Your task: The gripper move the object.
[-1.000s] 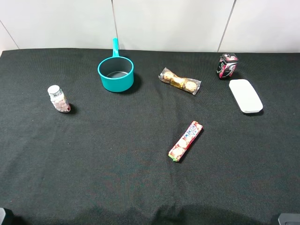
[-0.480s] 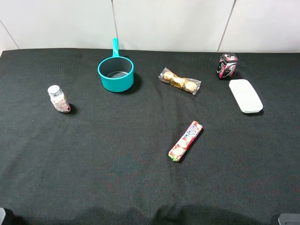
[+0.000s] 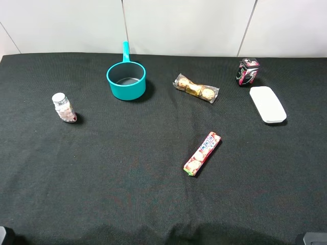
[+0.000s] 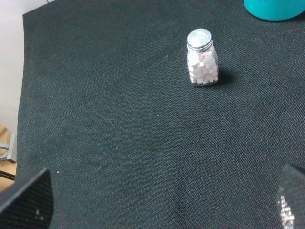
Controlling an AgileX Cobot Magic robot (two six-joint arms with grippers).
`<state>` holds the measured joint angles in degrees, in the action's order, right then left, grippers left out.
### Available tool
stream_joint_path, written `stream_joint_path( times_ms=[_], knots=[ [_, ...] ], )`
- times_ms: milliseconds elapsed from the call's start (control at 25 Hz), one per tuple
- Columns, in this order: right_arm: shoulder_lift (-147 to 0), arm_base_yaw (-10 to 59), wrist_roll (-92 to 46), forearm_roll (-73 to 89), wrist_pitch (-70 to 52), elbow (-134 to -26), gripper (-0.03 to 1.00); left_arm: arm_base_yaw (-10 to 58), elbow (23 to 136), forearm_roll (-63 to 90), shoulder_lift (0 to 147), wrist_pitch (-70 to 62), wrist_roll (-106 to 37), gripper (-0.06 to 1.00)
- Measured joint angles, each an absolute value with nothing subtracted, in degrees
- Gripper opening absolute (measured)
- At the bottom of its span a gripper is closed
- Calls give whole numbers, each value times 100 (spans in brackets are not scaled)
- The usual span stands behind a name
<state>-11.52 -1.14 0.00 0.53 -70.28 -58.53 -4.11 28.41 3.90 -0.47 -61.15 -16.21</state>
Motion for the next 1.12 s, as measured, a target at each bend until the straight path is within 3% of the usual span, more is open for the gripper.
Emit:
stream_joint_path(
  times_ms=[280, 440, 880, 1120],
  knots=[
    [-382, -114, 245, -854, -7034, -5809, 69, -411, 2841, 390, -47, -6115, -1621, 99],
    [20, -114, 540, -1090, -7032, -5192, 69, -411, 2841, 390, -47, -6115, -1621, 99],
    [54, -107, 31, -274, -6751, -3253, 69, -411, 2841, 390, -47, -6115, -1621, 99],
    [48, -107, -142, -162, -6548, -3082, 69, -411, 2841, 390, -47, -6115, -1621, 99]
  ],
)
